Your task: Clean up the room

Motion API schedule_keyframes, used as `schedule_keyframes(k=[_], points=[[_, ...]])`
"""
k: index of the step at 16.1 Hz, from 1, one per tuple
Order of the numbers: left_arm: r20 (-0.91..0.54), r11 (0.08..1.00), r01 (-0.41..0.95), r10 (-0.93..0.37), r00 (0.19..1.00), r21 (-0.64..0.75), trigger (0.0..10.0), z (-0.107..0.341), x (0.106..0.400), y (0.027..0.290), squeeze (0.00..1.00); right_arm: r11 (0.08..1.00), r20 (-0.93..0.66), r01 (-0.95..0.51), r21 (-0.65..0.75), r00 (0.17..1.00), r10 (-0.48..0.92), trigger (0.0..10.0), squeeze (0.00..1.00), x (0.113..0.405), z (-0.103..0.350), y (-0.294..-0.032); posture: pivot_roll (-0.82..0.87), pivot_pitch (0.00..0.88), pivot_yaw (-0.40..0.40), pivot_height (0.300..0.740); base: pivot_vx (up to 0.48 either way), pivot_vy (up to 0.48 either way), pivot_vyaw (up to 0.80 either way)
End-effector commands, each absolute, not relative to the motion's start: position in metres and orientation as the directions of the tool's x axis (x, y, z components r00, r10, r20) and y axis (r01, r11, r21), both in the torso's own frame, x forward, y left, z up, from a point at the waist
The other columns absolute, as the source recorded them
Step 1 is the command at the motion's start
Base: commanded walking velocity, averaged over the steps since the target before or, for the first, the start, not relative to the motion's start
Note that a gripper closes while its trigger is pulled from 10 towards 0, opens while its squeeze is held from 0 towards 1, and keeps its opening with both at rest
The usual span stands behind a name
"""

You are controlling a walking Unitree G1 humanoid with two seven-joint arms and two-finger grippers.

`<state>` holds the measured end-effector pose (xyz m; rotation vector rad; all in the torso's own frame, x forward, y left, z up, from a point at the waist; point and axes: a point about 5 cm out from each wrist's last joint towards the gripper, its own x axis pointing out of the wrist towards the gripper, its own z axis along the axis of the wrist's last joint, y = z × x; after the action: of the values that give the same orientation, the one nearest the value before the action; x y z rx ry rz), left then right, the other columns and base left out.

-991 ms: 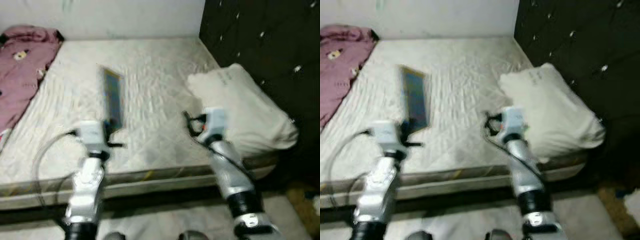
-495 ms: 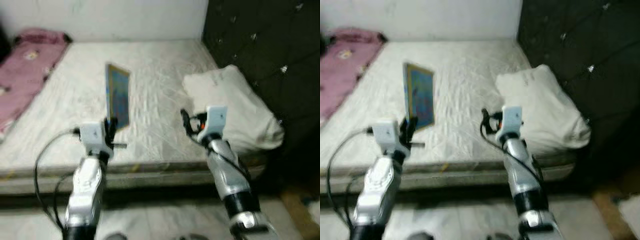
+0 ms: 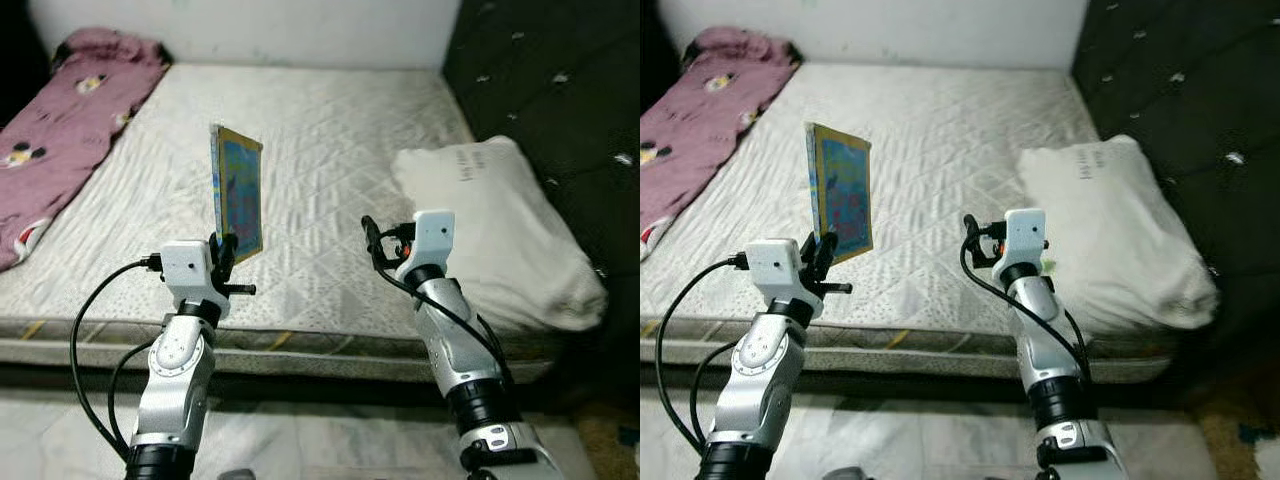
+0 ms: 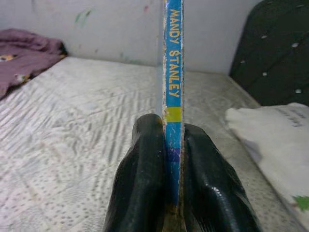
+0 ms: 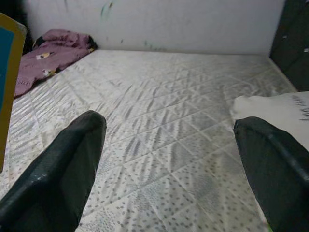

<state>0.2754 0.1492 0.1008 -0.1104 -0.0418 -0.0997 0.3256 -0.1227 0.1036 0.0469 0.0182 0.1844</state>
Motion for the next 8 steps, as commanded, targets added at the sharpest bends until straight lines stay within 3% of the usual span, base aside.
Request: schedule_keyframes(k=[1,7,8], points=[[0.111,0.989,0.111,-0.100,0.989,-0.096,10.0,0.1139,0.2792,0.1508,0.00,0.981,-0.002,-0.190,0.044,0.982,0.190,10.0,0.00,0.3285,0.1078,-0.1216,-0.10,0.002,0.002,0.740,0.322,0.000,0.00],[0.103,0.989,0.110,-0.099,0.990,-0.100,10.0,0.1128,0.2799,0.1497,0.00,0.982,0.001,-0.187,0.041,0.982,0.187,10.0,0.00,0.3293,0.1086,-0.1224,-0.10,0.000,0.003,0.740,0.321,0.000,0.00],[0.087,0.990,0.099,-0.090,0.992,-0.103,10.0,0.1110,0.2809,0.1497,0.00,0.982,0.002,-0.186,0.041,0.983,0.186,10.0,0.00,0.3298,0.1089,-0.1227,-0.10,0.000,0.003,0.740,0.000,0.000,0.00]])
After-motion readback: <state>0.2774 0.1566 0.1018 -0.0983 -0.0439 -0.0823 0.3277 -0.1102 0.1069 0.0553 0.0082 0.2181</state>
